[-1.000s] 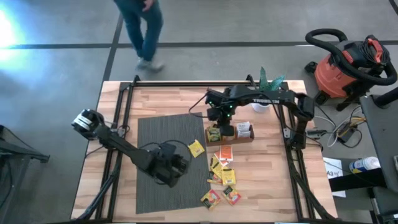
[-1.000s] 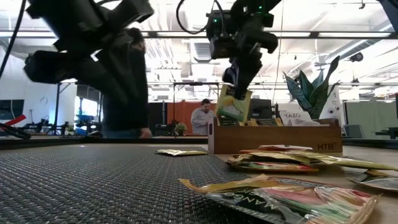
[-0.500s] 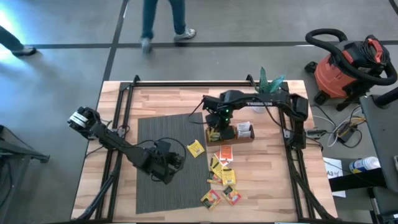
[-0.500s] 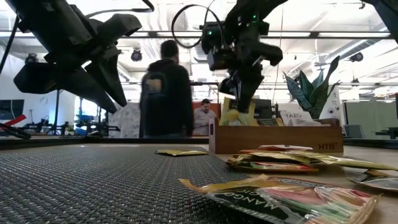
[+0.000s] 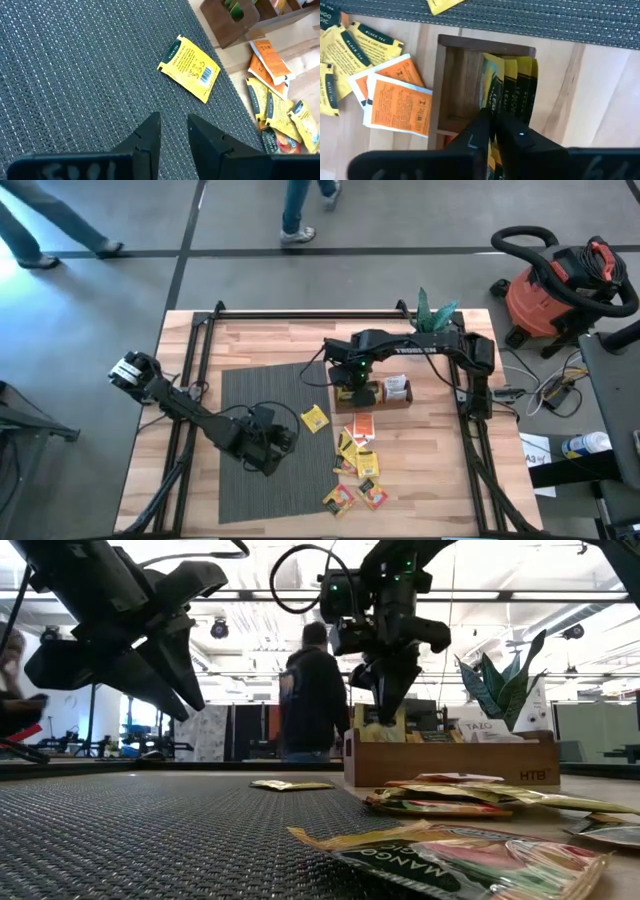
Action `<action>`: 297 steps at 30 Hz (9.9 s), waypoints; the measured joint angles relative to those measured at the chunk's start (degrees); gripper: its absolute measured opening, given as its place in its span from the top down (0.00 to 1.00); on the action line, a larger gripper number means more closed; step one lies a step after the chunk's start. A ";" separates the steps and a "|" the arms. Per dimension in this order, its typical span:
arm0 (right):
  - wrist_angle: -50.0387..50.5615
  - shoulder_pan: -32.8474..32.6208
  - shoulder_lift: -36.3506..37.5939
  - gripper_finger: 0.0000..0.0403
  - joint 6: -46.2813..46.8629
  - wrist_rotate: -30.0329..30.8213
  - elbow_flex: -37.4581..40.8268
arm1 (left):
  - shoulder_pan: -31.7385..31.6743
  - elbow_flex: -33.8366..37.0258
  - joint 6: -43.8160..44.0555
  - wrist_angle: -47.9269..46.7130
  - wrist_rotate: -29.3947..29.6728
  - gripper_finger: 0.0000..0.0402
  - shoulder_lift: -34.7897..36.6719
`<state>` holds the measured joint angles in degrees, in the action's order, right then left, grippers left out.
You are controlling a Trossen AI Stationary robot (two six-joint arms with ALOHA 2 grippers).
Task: Pick & Place Tea
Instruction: Put the yellow tea bag into the middle section of the wooden organizer
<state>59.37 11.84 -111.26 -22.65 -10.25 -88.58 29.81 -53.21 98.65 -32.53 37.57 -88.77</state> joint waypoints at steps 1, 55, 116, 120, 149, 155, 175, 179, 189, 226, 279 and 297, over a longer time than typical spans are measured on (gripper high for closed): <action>-0.15 -0.06 0.00 0.91 0.04 0.19 0.02 | -0.03 0.00 -0.03 0.00 0.25 0.77 0.00; -50.11 -35.17 42.16 0.74 88.67 9.93 56.08 | -10.65 -21.39 -30.87 -0.54 -2.57 0.79 -18.12; -49.05 -26.82 -0.92 0.77 66.63 19.28 17.89 | -9.55 7.93 -58.87 9.42 -10.33 0.79 5.59; -49.34 -27.29 -1.03 0.77 40.23 19.52 17.89 | -8.27 15.41 -54.05 16.20 -9.32 0.79 11.01; -47.41 -22.39 -12.20 0.57 6.34 22.74 8.17 | -15.09 24.13 -31.93 50.12 -25.59 0.79 -2.95; -46.96 -22.43 -11.92 0.61 5.93 24.76 6.45 | -15.09 24.55 -33.21 50.32 -25.81 0.79 -1.41; -46.22 -22.93 -8.37 0.65 5.72 23.17 3.35 | -15.03 25.46 -34.51 48.85 -26.30 0.79 0.96; -46.57 -22.91 -8.37 0.61 5.13 23.17 3.41 | -15.05 25.46 -34.51 48.76 -26.27 0.79 0.98; -48.20 -22.82 -8.33 0.55 7.37 24.78 3.47 | -15.07 25.46 -34.44 48.61 -27.21 0.79 1.05; -30.02 -20.68 -5.40 0.59 57.60 1.12 5.76 | -14.20 25.44 -42.30 48.05 -25.19 0.79 11.79; -54.25 -18.08 -9.70 0.69 93.08 3.66 11.45 | -10.85 23.98 -44.76 57.44 -28.96 0.79 -3.40; -42.78 -18.42 -4.40 0.98 78.45 10.05 7.41 | -10.24 21.77 -44.61 57.81 -28.97 0.79 -1.80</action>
<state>16.59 -6.59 -115.67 55.79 -0.19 -81.17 19.57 -31.44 54.04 25.28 8.60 -90.57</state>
